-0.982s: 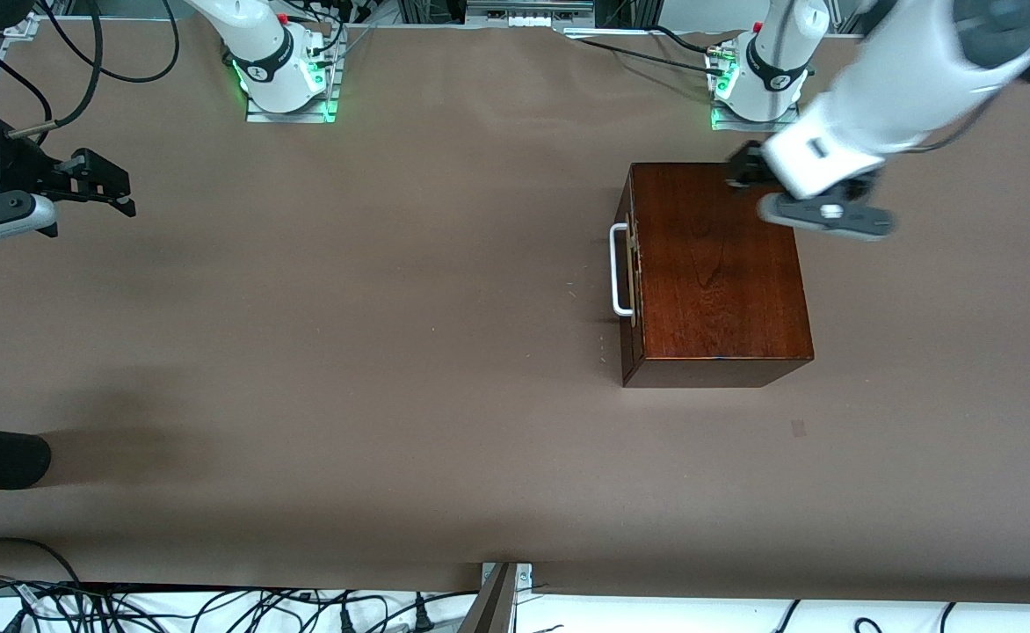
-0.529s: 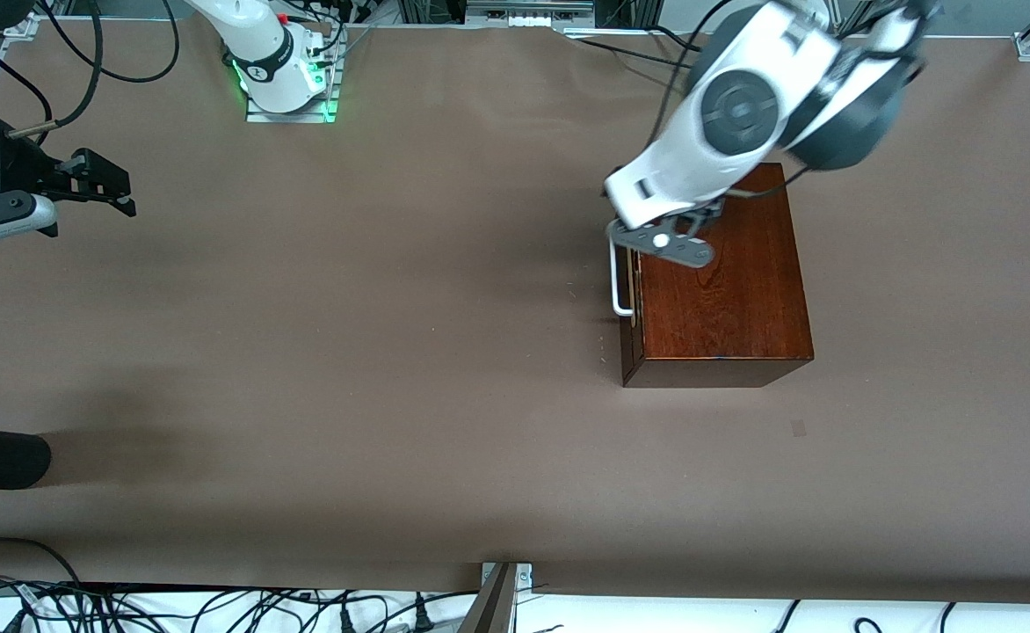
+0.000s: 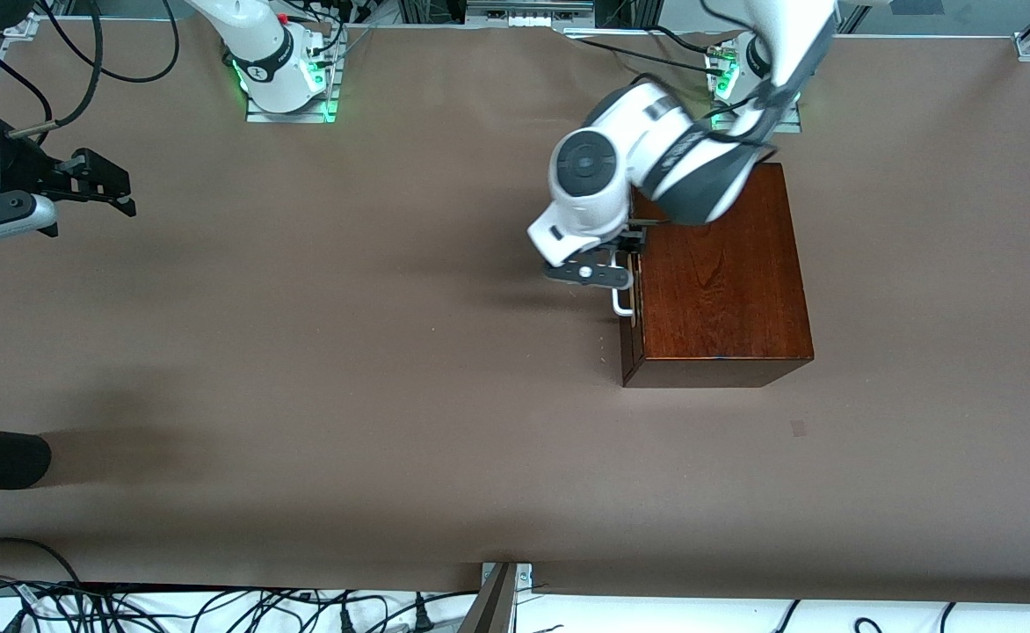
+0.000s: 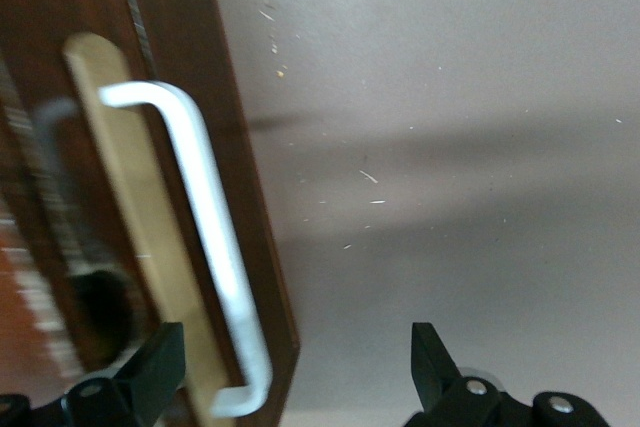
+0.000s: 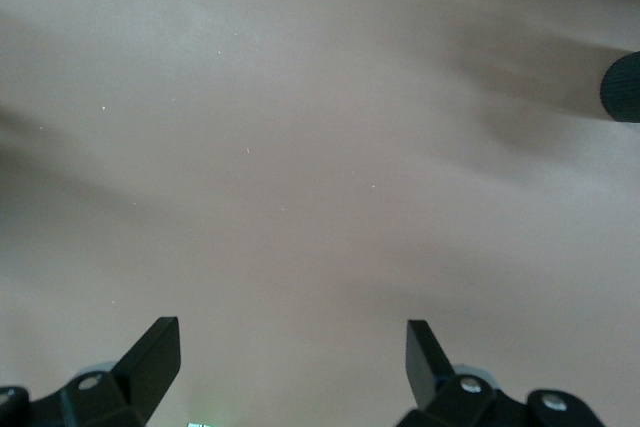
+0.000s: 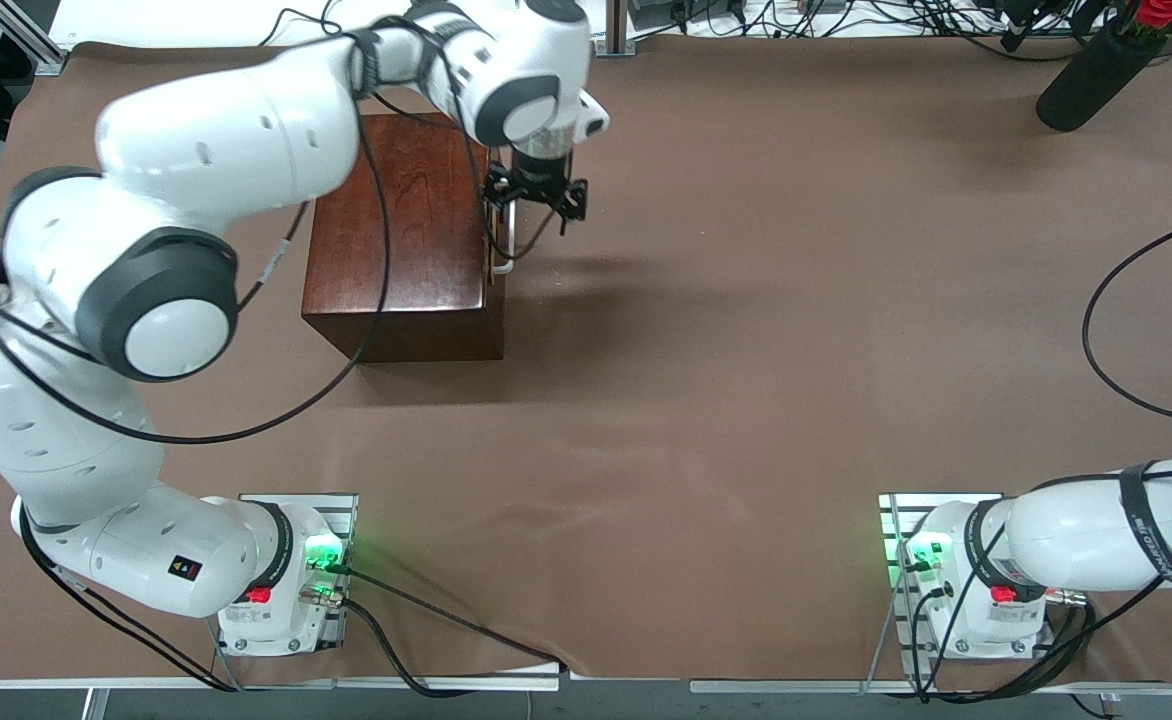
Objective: Open drawer, take yellow block, close drawer
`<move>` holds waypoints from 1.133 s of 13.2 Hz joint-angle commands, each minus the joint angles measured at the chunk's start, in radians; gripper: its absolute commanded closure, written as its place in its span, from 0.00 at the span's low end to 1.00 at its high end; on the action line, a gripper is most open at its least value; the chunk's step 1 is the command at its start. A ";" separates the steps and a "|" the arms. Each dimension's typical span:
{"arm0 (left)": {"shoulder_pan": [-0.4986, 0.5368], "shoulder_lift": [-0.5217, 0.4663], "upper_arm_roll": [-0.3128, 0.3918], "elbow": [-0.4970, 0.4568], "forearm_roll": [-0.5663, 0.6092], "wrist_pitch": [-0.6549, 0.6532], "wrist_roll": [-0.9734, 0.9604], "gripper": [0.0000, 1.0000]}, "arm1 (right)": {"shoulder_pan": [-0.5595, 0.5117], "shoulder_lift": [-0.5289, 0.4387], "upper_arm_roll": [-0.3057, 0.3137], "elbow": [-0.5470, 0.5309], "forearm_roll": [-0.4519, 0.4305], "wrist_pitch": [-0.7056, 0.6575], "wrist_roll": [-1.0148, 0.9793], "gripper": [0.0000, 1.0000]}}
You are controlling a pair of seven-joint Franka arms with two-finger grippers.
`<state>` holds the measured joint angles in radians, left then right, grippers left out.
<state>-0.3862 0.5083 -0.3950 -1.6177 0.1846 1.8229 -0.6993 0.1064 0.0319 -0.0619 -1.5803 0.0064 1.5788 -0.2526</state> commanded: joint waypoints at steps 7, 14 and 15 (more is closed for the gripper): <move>-0.020 0.053 0.002 0.019 0.174 -0.002 -0.045 0.00 | -0.005 0.008 0.001 0.022 0.007 -0.022 -0.005 0.00; -0.043 0.110 0.004 0.019 0.202 0.058 -0.054 0.00 | -0.005 0.008 -0.001 0.022 0.009 -0.022 -0.005 0.00; -0.049 0.117 0.004 0.019 0.202 0.058 -0.063 0.00 | -0.005 0.008 -0.001 0.022 0.009 -0.022 -0.005 0.00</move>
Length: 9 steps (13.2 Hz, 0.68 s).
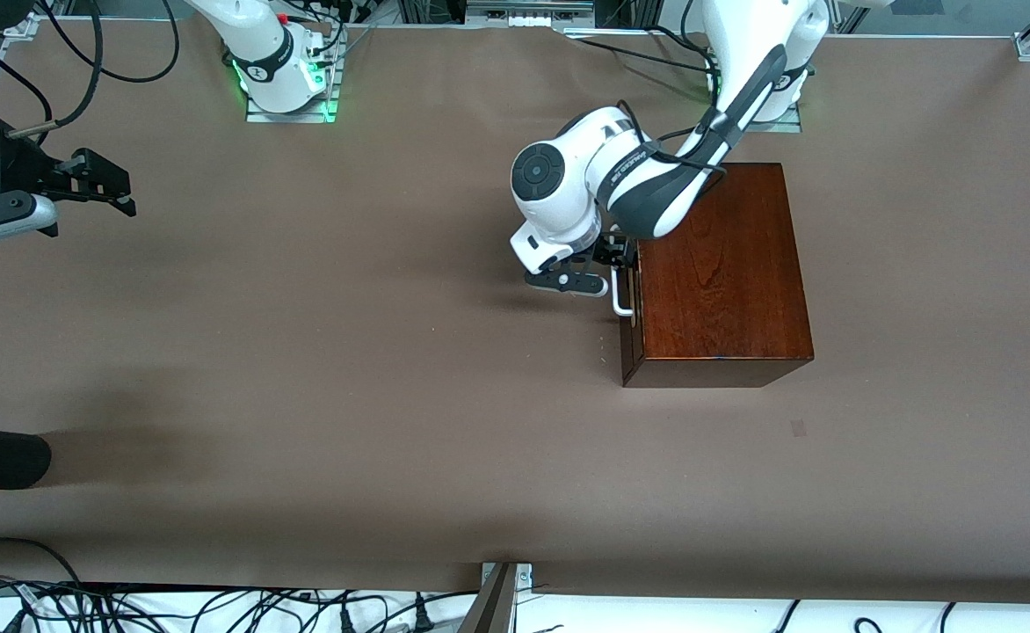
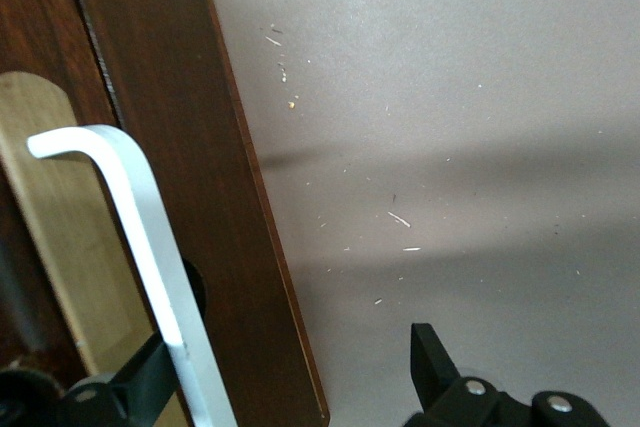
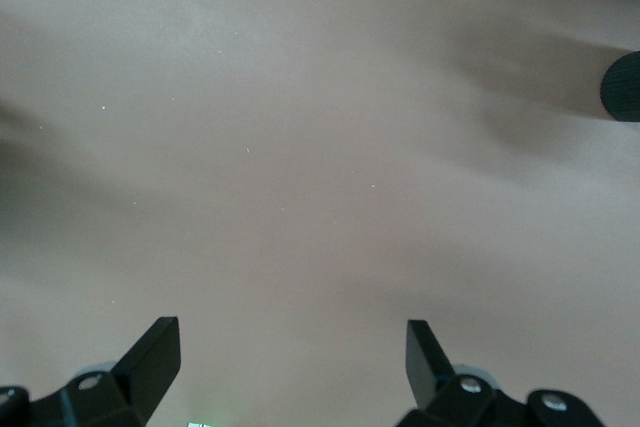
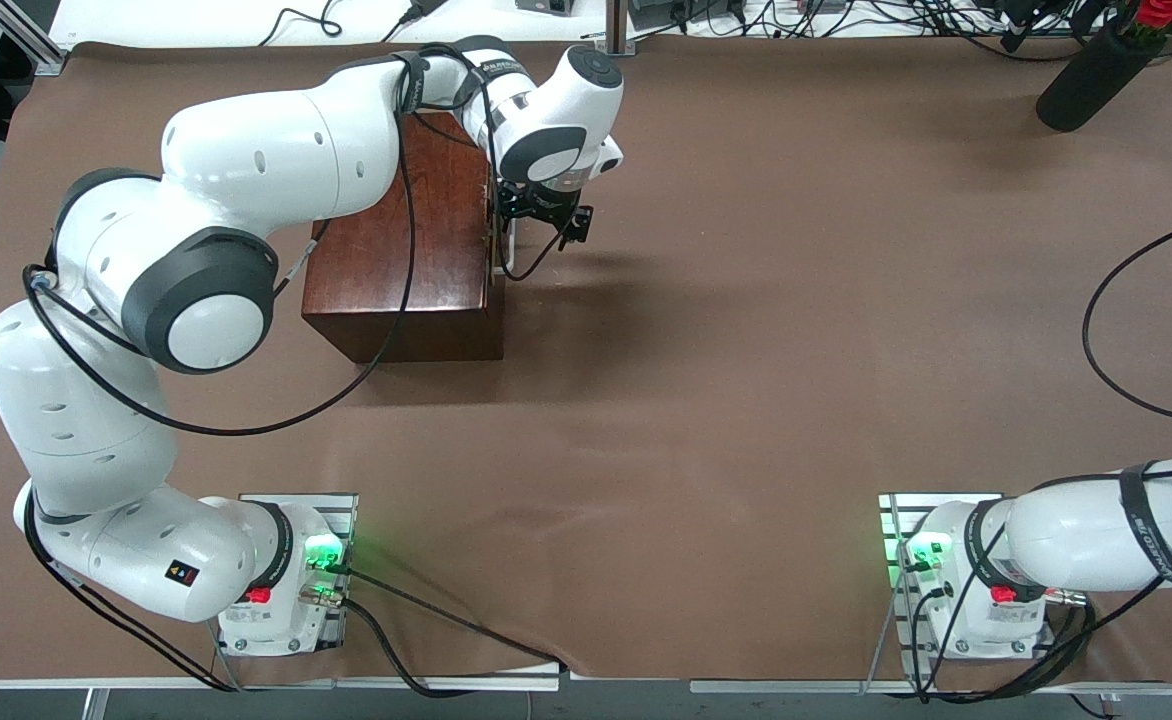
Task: Open drawer, take yellow block, close drawer
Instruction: 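Pull the drawer handle outward with the left gripper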
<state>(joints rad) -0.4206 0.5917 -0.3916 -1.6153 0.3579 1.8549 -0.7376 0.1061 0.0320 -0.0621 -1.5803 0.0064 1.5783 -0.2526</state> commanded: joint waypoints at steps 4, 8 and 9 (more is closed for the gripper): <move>-0.029 0.046 0.000 0.017 0.029 0.049 -0.058 0.00 | -0.006 0.008 -0.001 0.022 0.009 -0.023 -0.005 0.00; -0.035 0.057 0.002 0.026 0.027 0.119 -0.083 0.00 | -0.006 0.008 -0.001 0.022 0.009 -0.023 -0.005 0.00; -0.035 0.057 0.000 0.028 0.024 0.139 -0.091 0.00 | -0.006 0.008 -0.001 0.022 0.009 -0.023 -0.005 0.00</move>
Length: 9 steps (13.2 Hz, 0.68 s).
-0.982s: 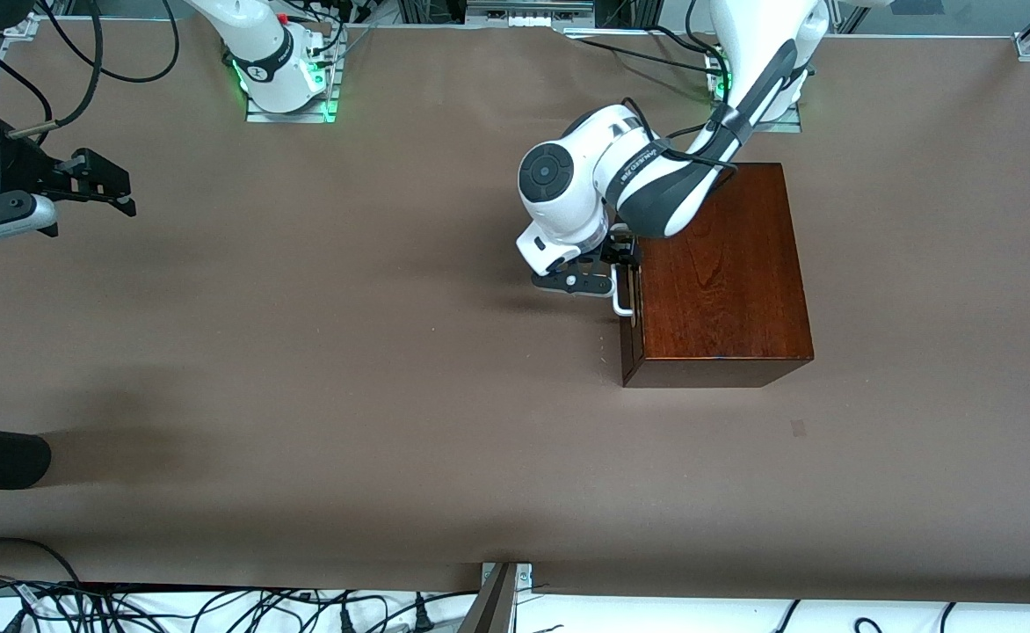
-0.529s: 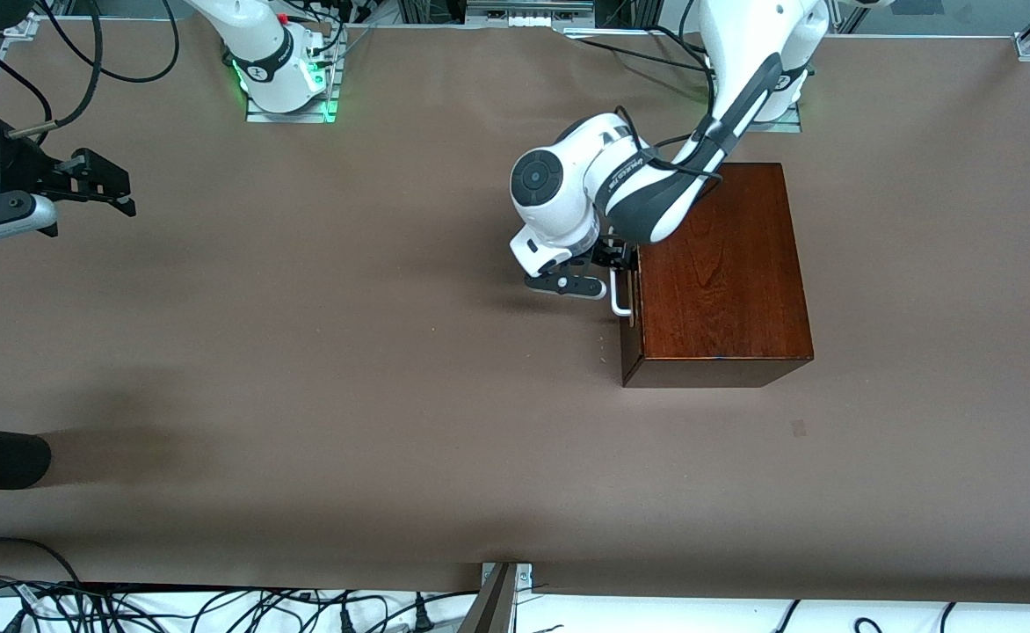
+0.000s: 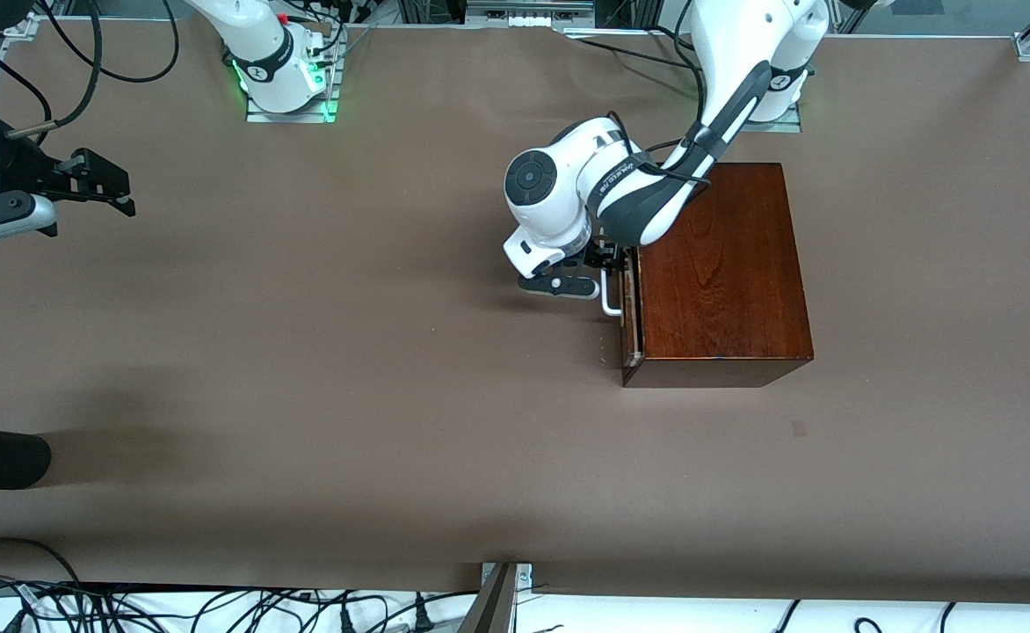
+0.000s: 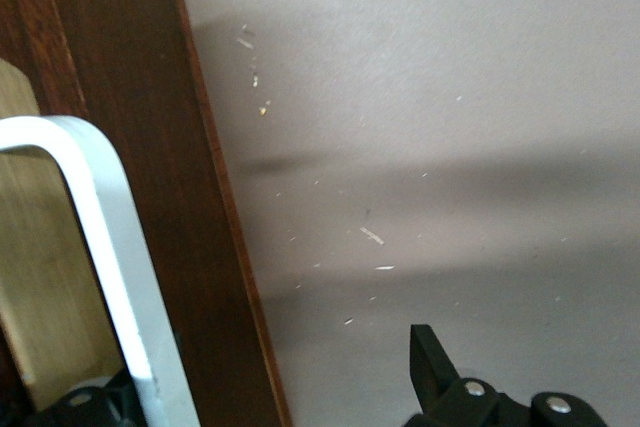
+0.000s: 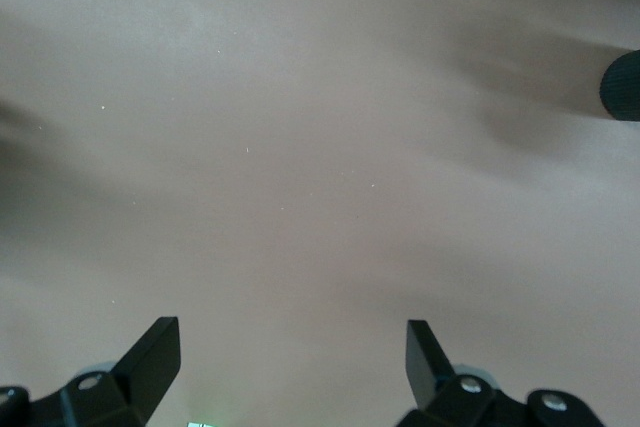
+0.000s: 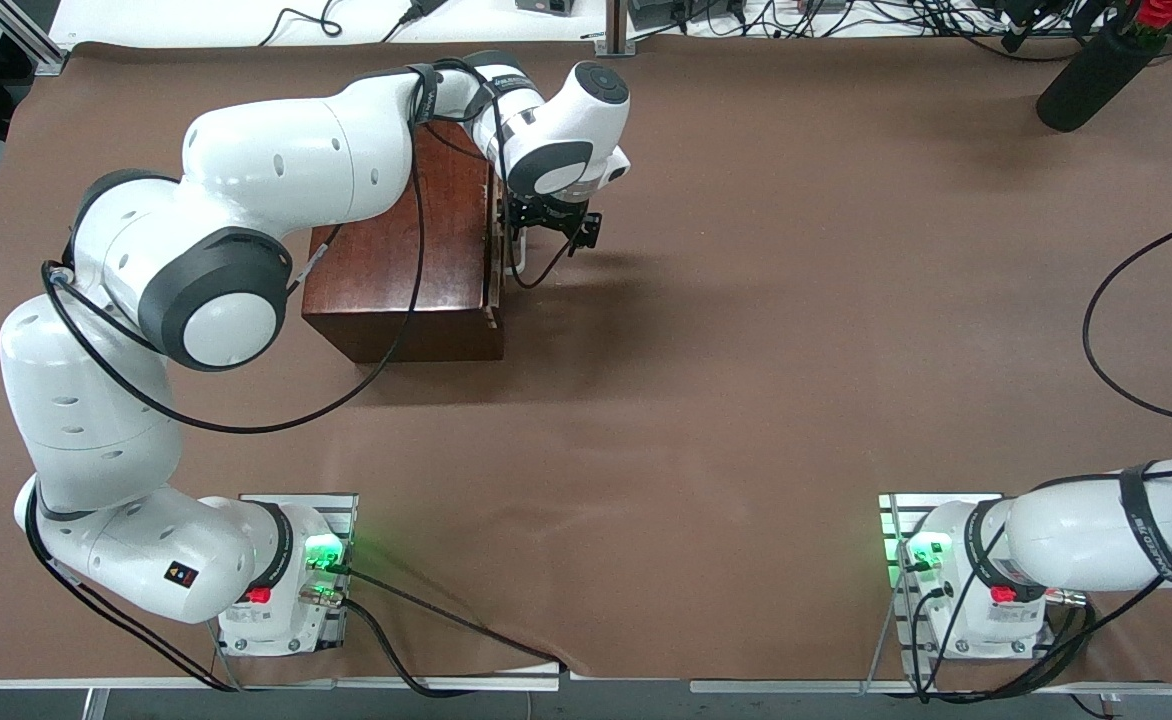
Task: Open drawer, take yellow block, close drawer
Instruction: 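Pull the drawer handle outward with the left gripper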
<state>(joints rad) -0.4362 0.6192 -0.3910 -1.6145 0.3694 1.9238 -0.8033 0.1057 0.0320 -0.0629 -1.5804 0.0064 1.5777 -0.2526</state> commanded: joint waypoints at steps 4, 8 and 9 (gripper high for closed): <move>-0.024 0.048 -0.002 0.033 -0.001 0.197 -0.076 0.00 | -0.006 0.008 0.000 0.022 0.003 -0.024 -0.007 0.00; -0.050 0.068 -0.002 0.035 -0.001 0.239 -0.076 0.00 | -0.006 0.008 0.000 0.022 0.004 -0.022 -0.007 0.00; -0.064 0.068 -0.002 0.035 0.000 0.239 -0.074 0.00 | -0.006 0.008 0.000 0.022 0.004 -0.022 -0.007 0.00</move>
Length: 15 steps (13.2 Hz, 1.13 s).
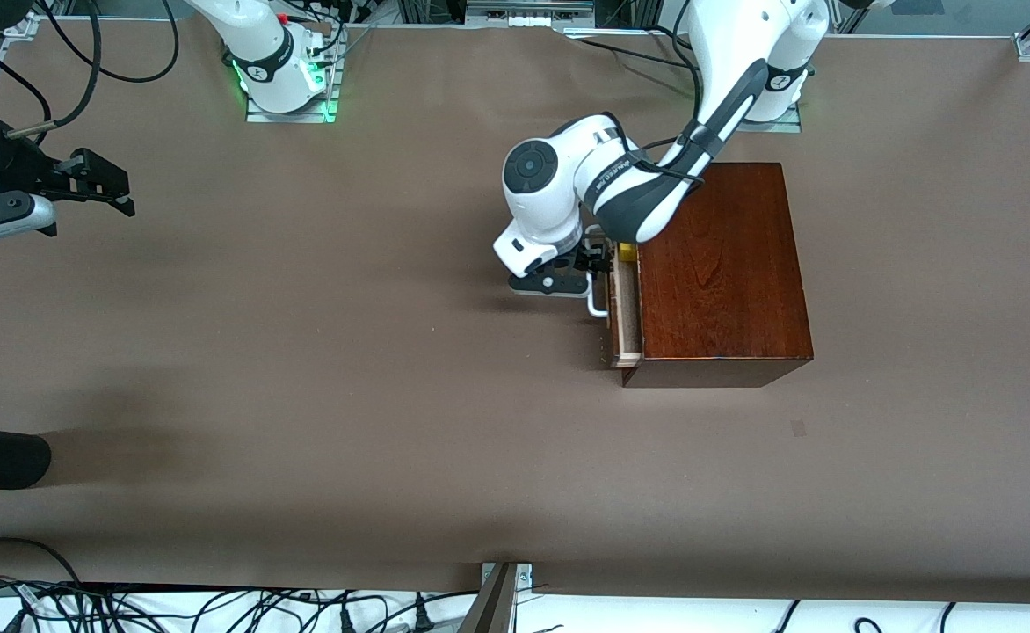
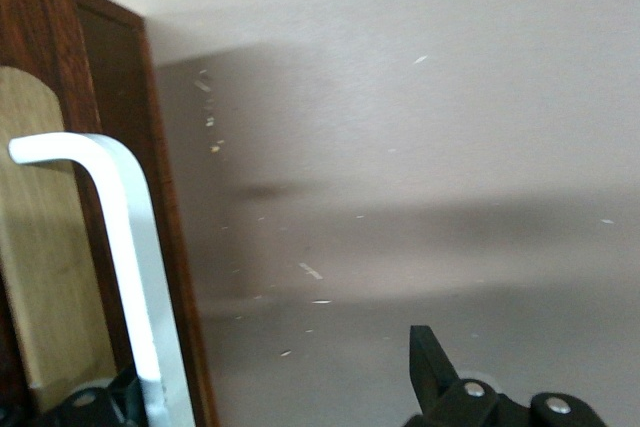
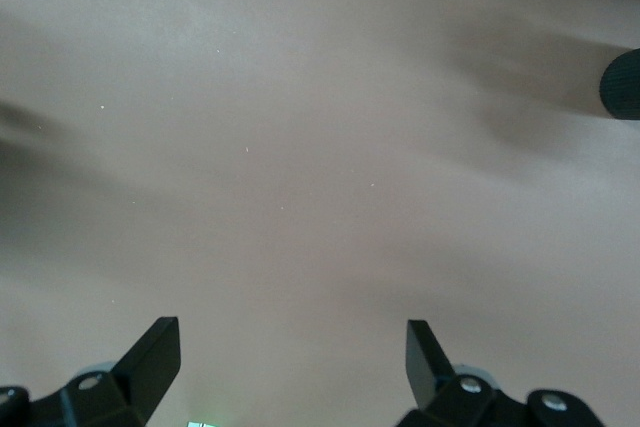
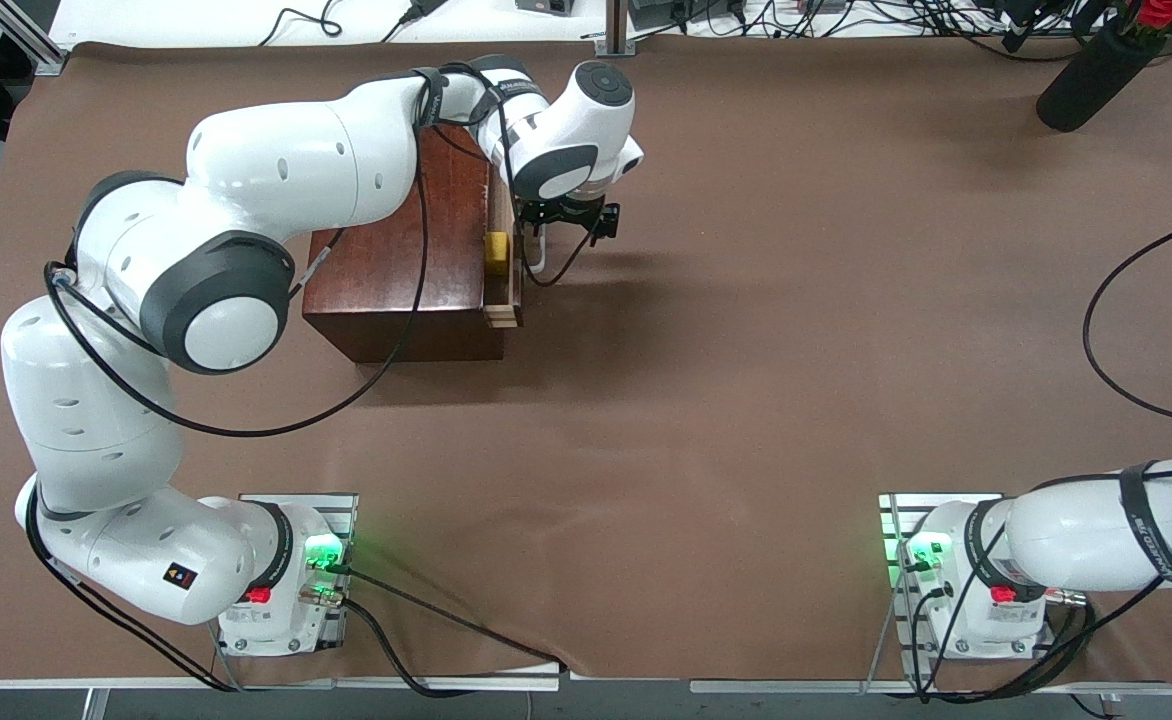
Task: Open drawer, take yellow block, close drawer
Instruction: 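Pull the drawer handle outward with the left gripper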
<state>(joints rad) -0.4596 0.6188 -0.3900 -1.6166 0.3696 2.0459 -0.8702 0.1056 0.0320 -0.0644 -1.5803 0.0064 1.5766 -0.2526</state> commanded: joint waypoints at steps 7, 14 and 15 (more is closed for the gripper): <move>-0.089 0.073 -0.003 0.090 0.003 0.095 -0.006 0.00 | -0.006 0.008 0.002 0.022 0.000 -0.021 -0.005 0.00; -0.113 0.076 -0.003 0.093 0.008 0.096 -0.004 0.00 | -0.001 0.016 0.005 0.025 0.006 0.028 -0.007 0.00; -0.128 0.075 0.005 0.093 0.017 0.092 -0.003 0.00 | -0.001 0.016 0.005 0.025 0.007 0.028 -0.007 0.00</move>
<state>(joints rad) -0.5252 0.6404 -0.3696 -1.5797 0.3843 2.0855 -0.8624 0.1064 0.0352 -0.0643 -1.5803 0.0063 1.6049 -0.2529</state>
